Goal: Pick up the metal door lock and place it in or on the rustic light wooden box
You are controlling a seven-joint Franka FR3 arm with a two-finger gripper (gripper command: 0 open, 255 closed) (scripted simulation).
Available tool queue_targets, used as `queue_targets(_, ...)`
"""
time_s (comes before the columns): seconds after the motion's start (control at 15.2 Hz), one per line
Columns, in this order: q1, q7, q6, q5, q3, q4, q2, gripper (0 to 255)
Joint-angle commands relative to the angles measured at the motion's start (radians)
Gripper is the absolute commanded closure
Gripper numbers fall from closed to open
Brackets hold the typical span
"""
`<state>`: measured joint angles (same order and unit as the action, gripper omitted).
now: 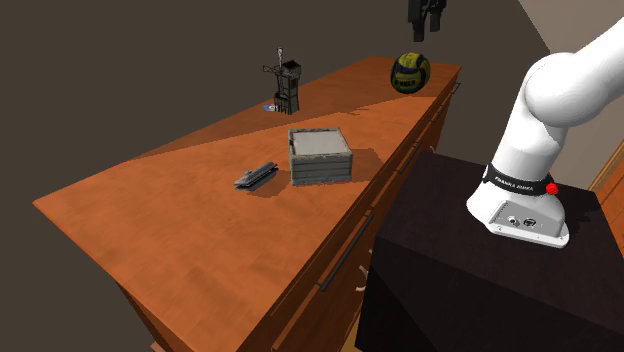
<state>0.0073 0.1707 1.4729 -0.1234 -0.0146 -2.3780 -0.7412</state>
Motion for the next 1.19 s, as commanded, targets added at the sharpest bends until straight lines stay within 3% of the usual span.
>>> queue_targets(0.0, 0.000, 0.000, 0.000, 0.000, 0.000, 0.000, 0.000, 0)
queue_targets(0.59, 0.003, 0.351, 0.162, 0.154, 0.157, -0.005, 0.209, 0)
queue_targets(1.12, 0.000, 0.639, 0.315, 0.227, 0.263, 0.091, 0.480, 0)
